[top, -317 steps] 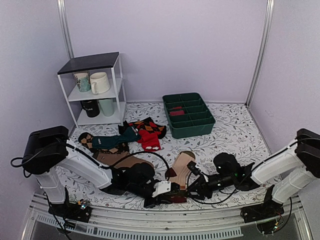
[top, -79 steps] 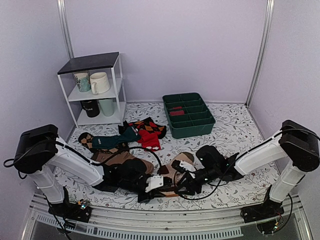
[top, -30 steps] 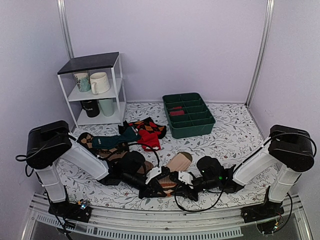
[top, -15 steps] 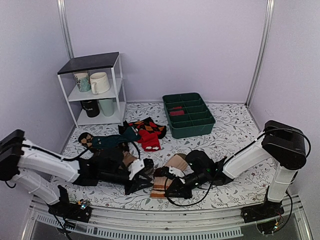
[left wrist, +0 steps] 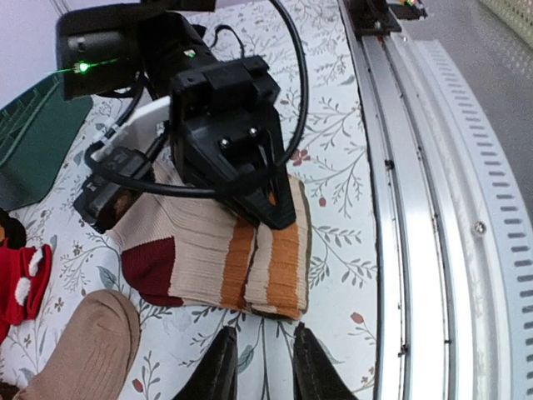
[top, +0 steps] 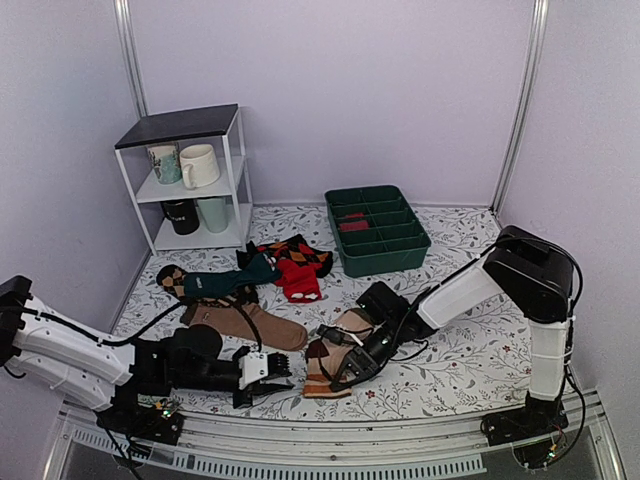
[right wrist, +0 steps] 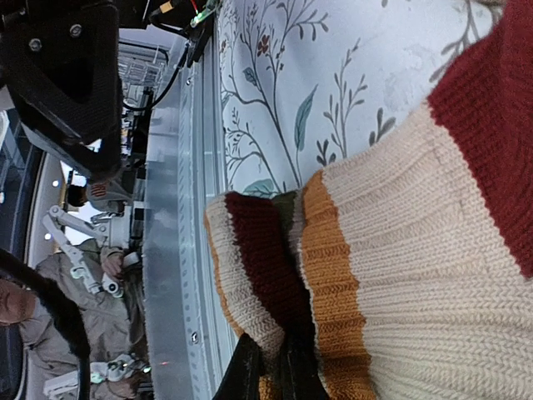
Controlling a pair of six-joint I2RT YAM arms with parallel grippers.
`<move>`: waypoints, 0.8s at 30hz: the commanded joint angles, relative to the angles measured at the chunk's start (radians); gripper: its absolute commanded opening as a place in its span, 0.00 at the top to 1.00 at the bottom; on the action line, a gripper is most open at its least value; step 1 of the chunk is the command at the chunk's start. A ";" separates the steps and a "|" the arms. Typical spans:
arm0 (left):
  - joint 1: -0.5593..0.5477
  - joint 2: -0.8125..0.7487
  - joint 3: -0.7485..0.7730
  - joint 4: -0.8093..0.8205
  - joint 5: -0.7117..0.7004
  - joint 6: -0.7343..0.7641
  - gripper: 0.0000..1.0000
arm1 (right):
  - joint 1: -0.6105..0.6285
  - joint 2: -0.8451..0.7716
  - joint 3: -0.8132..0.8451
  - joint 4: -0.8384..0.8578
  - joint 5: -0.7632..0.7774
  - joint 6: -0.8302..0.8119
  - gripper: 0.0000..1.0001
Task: Roll the socks
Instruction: Roll a pair of socks at the center of the board.
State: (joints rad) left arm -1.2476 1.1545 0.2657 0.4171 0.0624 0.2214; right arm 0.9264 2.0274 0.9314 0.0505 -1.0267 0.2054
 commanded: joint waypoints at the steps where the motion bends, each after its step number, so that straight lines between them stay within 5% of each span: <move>1: -0.022 0.087 0.032 0.048 -0.021 0.075 0.76 | -0.023 0.139 0.012 -0.357 0.079 -0.019 1.00; 24: -0.101 0.437 0.182 0.120 -0.065 0.142 0.66 | -0.034 0.157 0.021 -0.361 0.136 -0.012 1.00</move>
State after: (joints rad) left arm -1.3262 1.5623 0.4202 0.5163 0.0311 0.3626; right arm 0.8944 2.0945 1.0264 -0.1650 -1.1210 0.1875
